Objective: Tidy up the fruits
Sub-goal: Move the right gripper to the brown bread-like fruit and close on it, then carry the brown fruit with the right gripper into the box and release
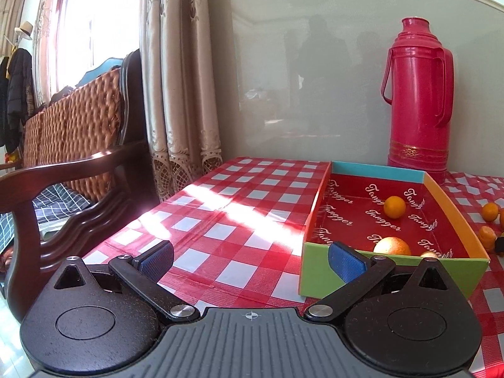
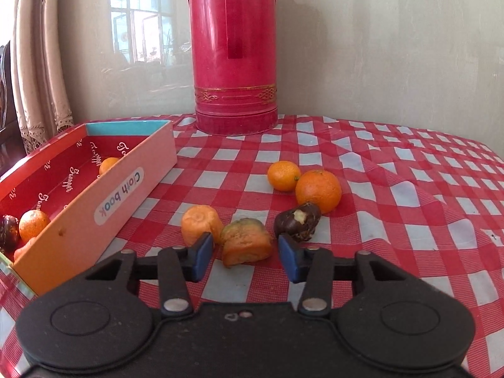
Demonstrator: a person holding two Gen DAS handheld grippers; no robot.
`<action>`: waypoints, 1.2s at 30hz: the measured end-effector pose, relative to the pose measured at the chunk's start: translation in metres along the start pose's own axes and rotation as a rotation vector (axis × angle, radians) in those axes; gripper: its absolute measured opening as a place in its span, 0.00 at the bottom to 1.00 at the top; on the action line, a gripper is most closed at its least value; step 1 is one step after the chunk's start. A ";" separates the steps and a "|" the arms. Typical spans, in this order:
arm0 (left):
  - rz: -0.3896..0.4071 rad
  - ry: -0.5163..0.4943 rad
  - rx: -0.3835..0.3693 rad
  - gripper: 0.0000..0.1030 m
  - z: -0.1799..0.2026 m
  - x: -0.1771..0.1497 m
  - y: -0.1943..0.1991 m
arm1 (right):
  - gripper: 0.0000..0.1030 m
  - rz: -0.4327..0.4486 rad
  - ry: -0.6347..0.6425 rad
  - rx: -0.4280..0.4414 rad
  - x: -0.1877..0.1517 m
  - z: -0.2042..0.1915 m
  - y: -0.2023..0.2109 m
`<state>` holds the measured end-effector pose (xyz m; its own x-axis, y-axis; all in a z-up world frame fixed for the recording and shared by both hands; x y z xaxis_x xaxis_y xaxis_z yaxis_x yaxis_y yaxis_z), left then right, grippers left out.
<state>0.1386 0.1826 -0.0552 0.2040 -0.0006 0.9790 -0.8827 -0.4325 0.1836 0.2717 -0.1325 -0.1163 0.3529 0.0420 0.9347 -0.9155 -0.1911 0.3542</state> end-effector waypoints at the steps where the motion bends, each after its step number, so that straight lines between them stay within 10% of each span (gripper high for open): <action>1: -0.001 0.001 0.000 1.00 -0.001 0.000 0.000 | 0.32 -0.001 -0.002 0.002 0.000 0.000 0.000; 14: 0.005 0.017 0.009 1.00 -0.010 0.001 0.001 | 0.27 0.066 0.002 0.013 0.012 -0.007 0.012; 36: -0.018 0.009 0.053 1.00 -0.042 -0.009 0.001 | 0.28 0.305 0.160 0.266 0.042 -0.130 0.042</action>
<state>0.1185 0.2204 -0.0599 0.2154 0.0161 0.9764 -0.8554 -0.4791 0.1966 0.2232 -0.0108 -0.0581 0.0201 0.0913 0.9956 -0.8840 -0.4636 0.0604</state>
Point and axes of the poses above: each gripper's, at about its wrist camera, not at the fingertips, and y roughly against the way its jaws point, z to its right, x to its top, the point moved 10 cm from there along -y, roughly the way its jaws point, and after that the axes turned 11 degrees about z, right-handed, at the moved point
